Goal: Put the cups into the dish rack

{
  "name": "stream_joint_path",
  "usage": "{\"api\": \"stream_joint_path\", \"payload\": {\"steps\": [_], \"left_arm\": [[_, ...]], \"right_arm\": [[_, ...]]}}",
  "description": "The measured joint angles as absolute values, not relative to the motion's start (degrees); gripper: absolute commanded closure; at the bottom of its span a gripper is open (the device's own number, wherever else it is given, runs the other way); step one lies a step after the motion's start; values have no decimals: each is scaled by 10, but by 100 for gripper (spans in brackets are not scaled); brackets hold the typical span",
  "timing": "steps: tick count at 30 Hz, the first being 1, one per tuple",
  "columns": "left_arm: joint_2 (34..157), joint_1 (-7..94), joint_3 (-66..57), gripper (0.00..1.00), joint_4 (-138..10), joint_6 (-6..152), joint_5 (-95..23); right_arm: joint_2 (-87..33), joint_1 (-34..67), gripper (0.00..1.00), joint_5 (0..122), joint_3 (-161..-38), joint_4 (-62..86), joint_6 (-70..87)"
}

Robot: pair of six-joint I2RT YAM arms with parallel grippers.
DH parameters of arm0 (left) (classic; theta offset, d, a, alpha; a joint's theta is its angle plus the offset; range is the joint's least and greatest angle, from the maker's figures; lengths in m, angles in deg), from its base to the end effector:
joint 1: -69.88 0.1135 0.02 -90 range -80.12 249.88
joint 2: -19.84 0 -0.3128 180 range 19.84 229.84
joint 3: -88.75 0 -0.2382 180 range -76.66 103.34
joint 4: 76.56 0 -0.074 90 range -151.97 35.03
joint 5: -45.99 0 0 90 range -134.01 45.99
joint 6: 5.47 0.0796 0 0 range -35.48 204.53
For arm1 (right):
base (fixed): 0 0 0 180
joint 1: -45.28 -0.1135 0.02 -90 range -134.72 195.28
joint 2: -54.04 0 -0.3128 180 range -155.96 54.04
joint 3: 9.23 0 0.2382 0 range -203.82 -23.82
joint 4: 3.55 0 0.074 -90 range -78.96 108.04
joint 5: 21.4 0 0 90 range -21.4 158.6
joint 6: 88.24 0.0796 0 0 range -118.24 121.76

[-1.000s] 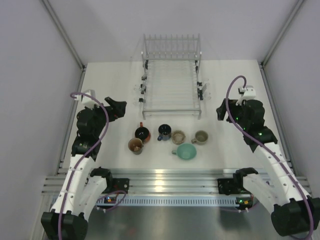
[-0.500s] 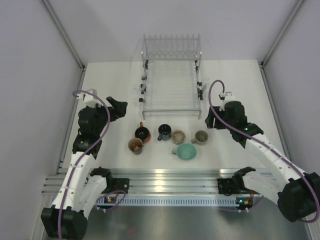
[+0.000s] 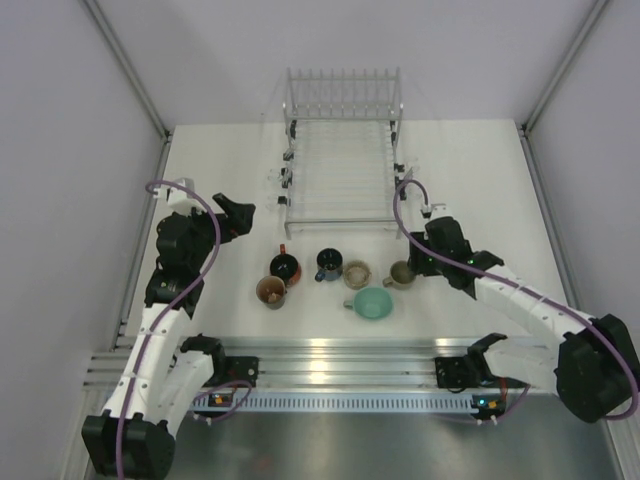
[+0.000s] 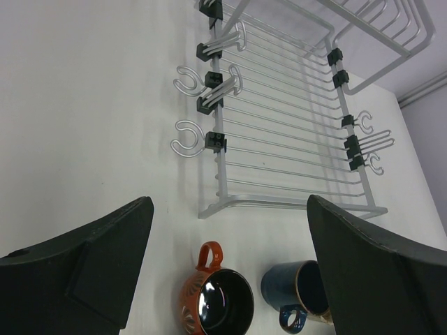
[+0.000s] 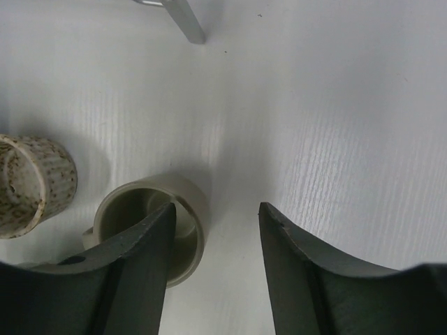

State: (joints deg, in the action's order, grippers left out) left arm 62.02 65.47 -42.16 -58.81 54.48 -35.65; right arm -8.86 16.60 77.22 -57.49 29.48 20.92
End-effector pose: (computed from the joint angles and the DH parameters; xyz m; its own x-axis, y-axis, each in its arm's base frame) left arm 0.1733 -0.0250 0.3235 -0.2717 -0.4760 -0.8365 0.0952 0.8516 -0.5155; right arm 0.1907 0.0907 0.2189 -0.7393 -0.0346 -0.6725 -0.1517 0.9816 0.1163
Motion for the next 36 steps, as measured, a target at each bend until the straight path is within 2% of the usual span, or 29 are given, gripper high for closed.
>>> {"api": "stream_joint_path", "payload": {"steps": [10,11,12,13,21,28,31,36], "left_arm": [[620,655,-422,4,-588,545,-352],[620,655,-422,4,-588,545,-351],[620,655,-422,4,-588,545,-350],[620,655,-422,4,-588,545,-350],[620,655,-422,5,-588,545,-348],[620,654,-434,5,-626,501,-307],[628,654,-449,4,-684,444,-256],[674,624,-450,1,-774,332,-213]], "right_arm": [[-137,163,65,764,-574,292,216],[-142,162,70,762,-574,292,216],[-145,161,89,760,-574,292,216],[-149,161,100,758,-574,292,214],[-139,155,100,771,-583,321,225],[-23,154,100,780,-680,408,223],[33,154,100,747,-724,381,223],[69,154,100,653,-720,288,218]]}}
